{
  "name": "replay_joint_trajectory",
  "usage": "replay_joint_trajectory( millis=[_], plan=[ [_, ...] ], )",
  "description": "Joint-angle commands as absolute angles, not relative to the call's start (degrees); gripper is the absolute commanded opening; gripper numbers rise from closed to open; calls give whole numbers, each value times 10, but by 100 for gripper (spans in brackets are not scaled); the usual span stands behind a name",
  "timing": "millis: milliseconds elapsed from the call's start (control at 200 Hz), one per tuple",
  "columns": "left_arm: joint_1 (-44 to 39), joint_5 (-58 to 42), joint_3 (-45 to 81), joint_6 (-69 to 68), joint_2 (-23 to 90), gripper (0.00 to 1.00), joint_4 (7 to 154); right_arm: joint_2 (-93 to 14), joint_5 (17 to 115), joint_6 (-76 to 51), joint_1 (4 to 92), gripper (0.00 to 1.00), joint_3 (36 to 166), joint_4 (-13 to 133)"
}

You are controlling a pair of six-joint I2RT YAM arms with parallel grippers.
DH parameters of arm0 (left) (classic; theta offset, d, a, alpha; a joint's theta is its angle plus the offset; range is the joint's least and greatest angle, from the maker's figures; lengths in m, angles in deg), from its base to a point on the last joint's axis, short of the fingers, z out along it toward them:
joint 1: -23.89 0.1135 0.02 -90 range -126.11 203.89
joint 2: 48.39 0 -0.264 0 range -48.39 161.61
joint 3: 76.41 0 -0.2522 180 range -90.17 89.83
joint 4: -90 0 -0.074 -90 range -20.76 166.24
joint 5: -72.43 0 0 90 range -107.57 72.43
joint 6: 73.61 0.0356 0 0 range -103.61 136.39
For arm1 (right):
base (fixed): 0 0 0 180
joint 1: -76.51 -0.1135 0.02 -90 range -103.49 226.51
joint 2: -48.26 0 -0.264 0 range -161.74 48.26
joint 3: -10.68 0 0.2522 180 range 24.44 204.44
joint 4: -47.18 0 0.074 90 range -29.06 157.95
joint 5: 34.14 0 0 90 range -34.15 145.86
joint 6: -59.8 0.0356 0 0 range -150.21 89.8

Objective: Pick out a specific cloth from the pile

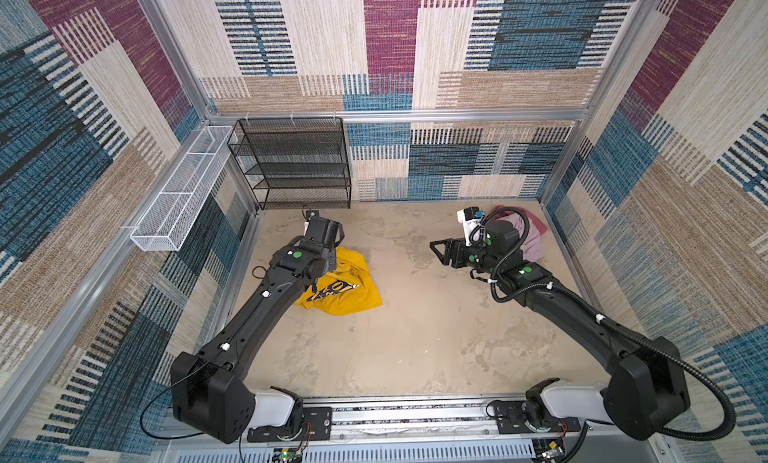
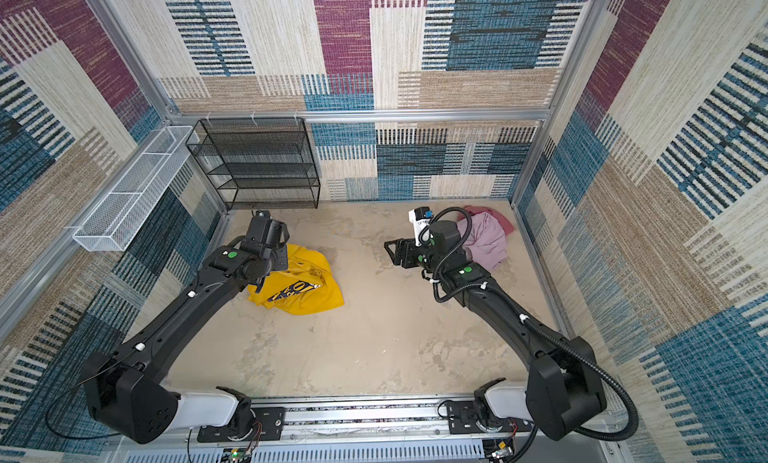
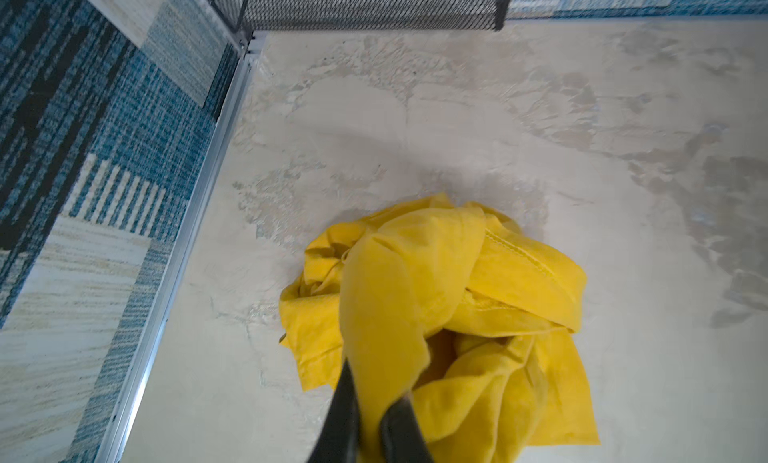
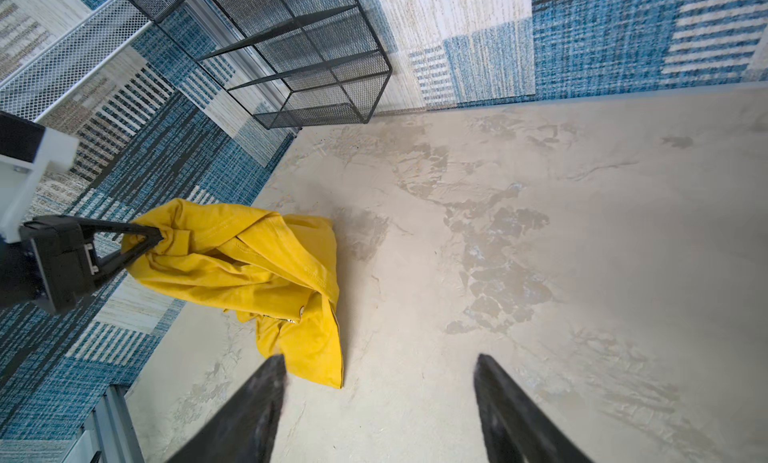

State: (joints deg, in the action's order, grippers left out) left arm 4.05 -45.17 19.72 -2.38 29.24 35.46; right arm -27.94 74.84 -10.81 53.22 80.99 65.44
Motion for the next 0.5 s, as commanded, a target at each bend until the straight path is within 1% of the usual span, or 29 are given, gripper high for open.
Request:
replay_joint_trajectory(
  millis=[0, 170, 496],
  plan=[
    [62, -453, 221, -37, 280, 0, 345, -286, 775, -115, 532, 74, 819, 641],
    [102, -445, 252, -40, 280, 0, 360, -295, 785, -116, 531, 73, 828, 644],
    [148, -417, 268, -56, 340, 0, 401, -289, 789, -111, 532, 73, 821, 644]
  ],
)
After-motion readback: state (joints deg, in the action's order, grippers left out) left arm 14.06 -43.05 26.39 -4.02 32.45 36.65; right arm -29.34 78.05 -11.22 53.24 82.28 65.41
